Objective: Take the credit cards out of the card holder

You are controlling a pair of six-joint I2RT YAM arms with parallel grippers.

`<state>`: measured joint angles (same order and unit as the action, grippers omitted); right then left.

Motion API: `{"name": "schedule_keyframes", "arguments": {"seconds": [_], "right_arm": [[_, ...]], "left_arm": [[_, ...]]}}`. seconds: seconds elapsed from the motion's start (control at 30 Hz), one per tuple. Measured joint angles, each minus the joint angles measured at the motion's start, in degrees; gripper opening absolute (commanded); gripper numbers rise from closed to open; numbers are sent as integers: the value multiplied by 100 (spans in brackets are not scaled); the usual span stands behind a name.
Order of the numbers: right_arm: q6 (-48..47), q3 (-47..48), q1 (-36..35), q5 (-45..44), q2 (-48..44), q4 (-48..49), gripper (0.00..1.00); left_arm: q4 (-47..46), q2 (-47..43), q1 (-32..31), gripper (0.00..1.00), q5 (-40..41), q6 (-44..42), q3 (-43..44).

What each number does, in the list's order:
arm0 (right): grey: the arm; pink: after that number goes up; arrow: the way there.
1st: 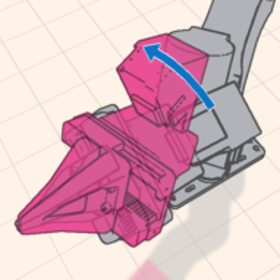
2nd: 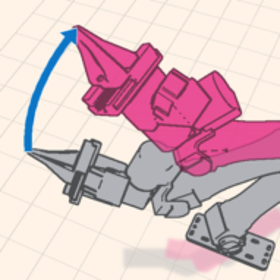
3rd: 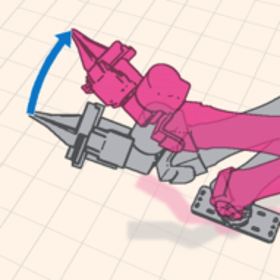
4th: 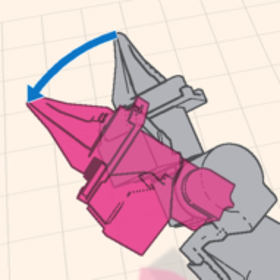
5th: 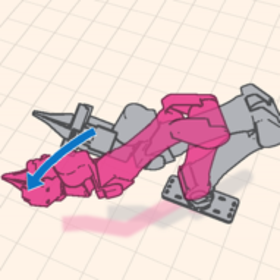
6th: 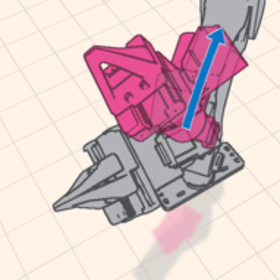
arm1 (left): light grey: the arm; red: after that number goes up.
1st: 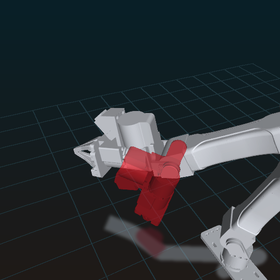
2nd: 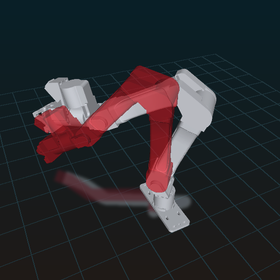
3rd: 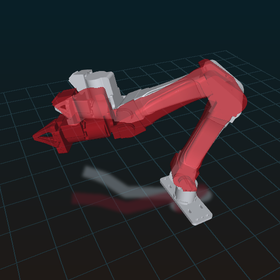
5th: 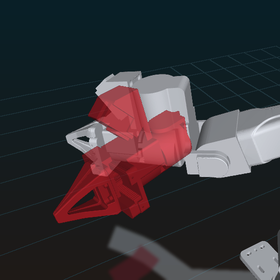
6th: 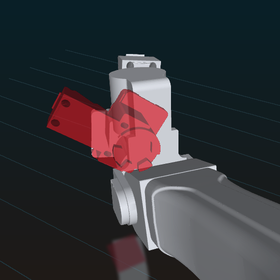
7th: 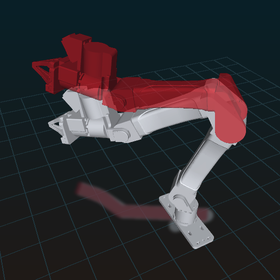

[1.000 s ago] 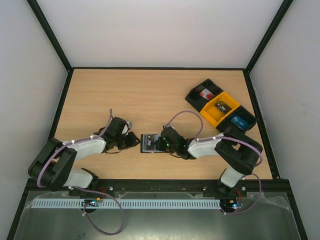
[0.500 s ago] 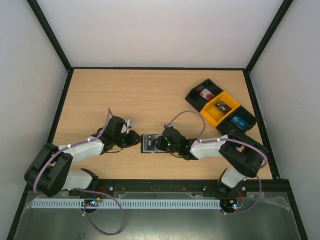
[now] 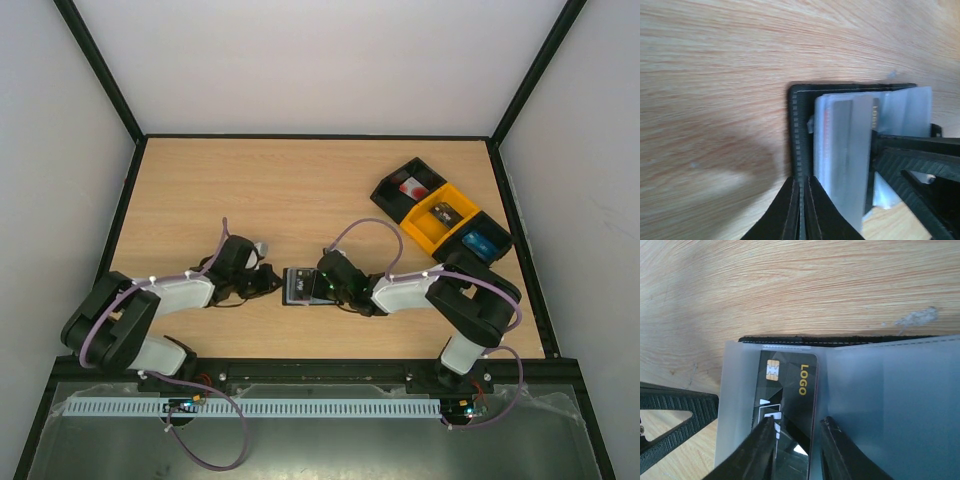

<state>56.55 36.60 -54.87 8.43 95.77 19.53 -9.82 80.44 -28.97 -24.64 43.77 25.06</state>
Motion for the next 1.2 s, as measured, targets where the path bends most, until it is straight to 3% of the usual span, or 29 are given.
{"name": "schedule_keyframes", "arguments": {"seconds": [0.2, 0.4, 0.67, 0.9, 1.2], "right_arm": [[-160, 22, 0, -188, 0, -153, 9], [-219, 22, 0, -337, -9, -245, 2], [-348, 61, 0, -485, -192, -496, 2], [-317, 44, 0, -496, -385, -494, 21], [-234, 42, 0, -387, -205, -374, 24]], "left_arm": [[122, 184, 0, 5, 247, -136, 15], [127, 155, -4, 7, 328, -131, 17], [63, 127, -48, 12, 74, 44, 61], [-326, 162, -129, 12, -181, 179, 173], [-505, 614, -140, 11, -249, 188, 210]]}}
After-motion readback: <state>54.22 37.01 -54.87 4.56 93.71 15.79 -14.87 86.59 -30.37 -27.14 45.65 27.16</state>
